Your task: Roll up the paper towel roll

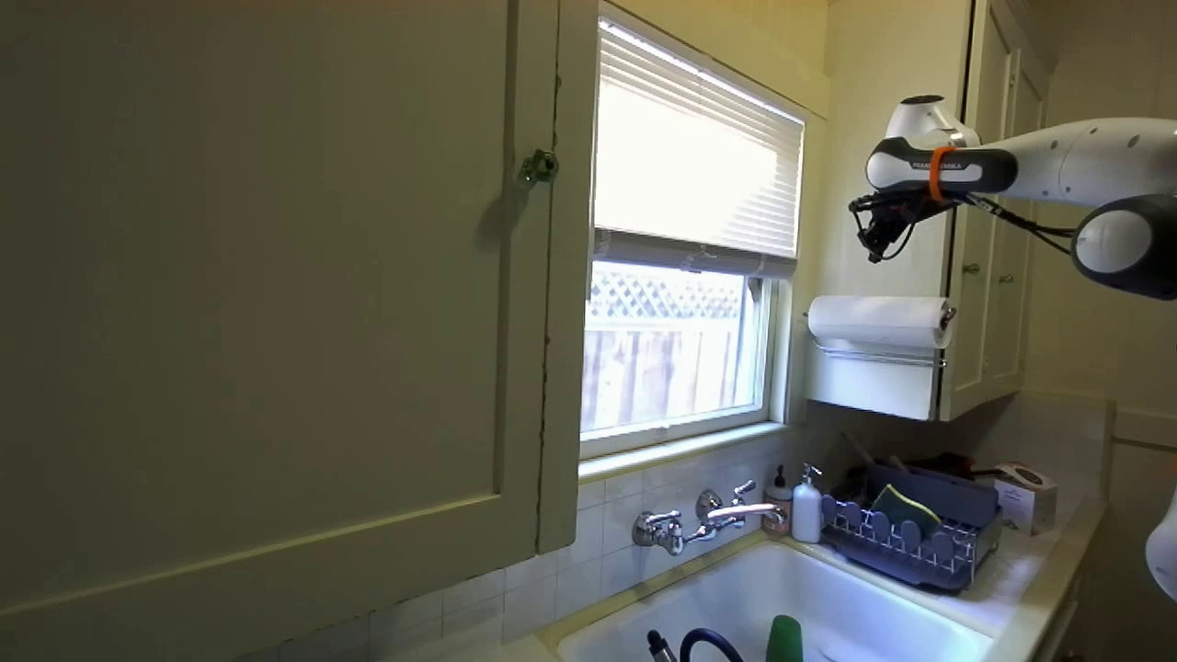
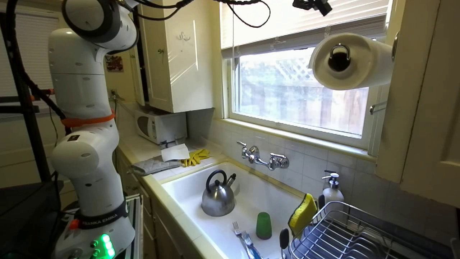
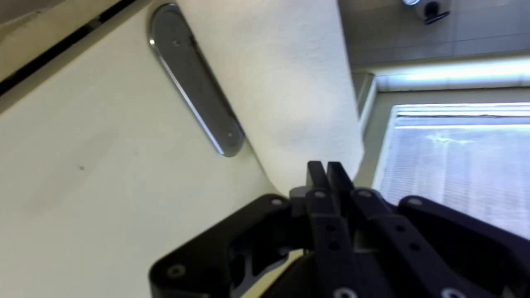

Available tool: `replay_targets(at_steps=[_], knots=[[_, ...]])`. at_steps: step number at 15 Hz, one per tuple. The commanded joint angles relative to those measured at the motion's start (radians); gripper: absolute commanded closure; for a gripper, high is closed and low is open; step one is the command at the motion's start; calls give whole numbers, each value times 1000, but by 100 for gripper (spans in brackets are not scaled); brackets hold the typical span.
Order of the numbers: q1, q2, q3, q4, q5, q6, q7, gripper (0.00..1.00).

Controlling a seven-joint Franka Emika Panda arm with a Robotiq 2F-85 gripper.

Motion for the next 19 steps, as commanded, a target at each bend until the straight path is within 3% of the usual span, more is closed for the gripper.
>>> replay_targets(at_steps=[1, 9, 14, 15, 19], knots=[[29, -115, 28, -115, 115, -107, -64, 60], [39, -222, 8, -296, 330, -328, -207, 2], [46, -226, -22, -369, 445, -436, -352, 0], [37, -194, -5, -313, 395, -396, -290, 0], [37, -198, -10, -341, 419, -415, -329, 0]])
